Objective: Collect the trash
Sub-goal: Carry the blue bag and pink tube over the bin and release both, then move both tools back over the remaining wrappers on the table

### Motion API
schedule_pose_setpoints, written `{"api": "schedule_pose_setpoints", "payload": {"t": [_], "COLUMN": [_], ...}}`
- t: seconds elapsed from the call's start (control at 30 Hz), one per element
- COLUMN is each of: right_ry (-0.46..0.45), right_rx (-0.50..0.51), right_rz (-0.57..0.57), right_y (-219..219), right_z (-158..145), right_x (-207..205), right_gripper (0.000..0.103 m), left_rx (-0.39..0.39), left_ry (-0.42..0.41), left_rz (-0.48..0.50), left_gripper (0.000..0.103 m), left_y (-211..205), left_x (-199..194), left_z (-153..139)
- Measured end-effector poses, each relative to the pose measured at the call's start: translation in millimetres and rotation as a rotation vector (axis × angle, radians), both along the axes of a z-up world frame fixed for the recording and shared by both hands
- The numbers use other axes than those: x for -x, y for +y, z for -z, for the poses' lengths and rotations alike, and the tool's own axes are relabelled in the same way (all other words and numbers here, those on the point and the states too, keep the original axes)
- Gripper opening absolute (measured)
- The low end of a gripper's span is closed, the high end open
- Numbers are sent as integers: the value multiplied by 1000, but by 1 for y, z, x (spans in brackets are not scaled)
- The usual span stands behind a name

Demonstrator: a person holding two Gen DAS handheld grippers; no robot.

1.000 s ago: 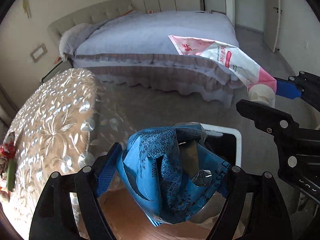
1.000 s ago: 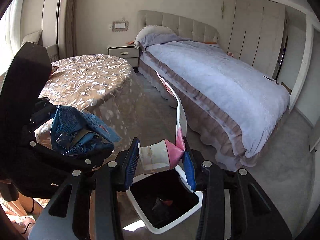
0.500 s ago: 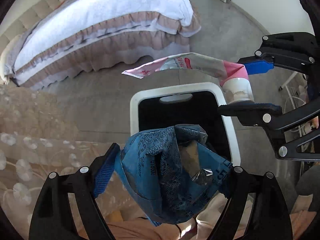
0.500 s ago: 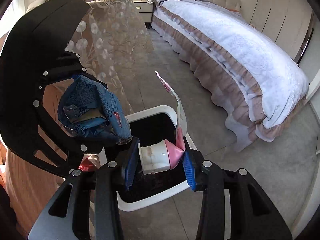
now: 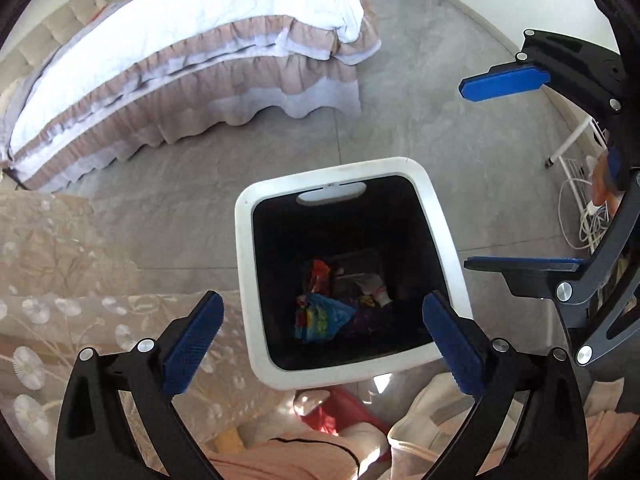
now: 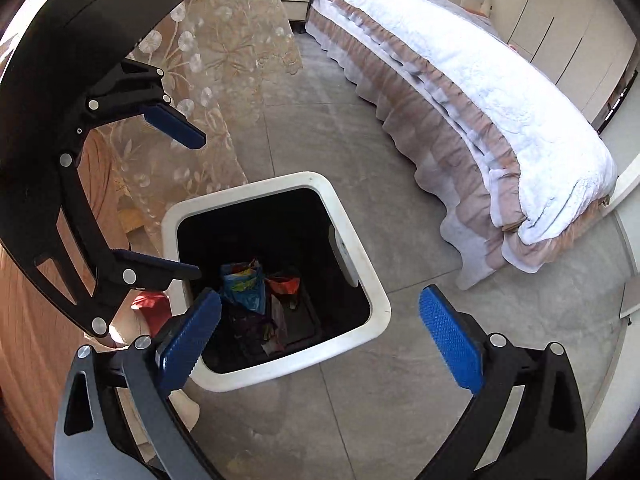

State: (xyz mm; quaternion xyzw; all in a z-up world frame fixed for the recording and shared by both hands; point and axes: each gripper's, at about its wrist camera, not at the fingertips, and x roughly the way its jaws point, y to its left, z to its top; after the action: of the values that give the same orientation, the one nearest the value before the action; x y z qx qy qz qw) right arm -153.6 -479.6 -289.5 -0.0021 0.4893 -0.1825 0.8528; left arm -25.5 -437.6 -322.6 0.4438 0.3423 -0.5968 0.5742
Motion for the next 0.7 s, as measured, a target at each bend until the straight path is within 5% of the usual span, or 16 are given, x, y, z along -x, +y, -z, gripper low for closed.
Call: {"api": "schedule_pose_setpoints", "payload": {"t": [0.37, 0.7], "right_ry": [-161, -397], "right_rx": [78, 74], "right_rz": [-57, -131], "right_y": [18, 51], "right_z": [-74, -157], "right_x": [-10, -29], "right_gripper": [99, 99], "left_rx": [147, 337], "left_ry": [-92, -151], "left_rz": [-63, -276], "left_gripper": [98, 98], "left_y": [34, 93], "left_x": [-5, -45], "left_z": [-70, -155]}}
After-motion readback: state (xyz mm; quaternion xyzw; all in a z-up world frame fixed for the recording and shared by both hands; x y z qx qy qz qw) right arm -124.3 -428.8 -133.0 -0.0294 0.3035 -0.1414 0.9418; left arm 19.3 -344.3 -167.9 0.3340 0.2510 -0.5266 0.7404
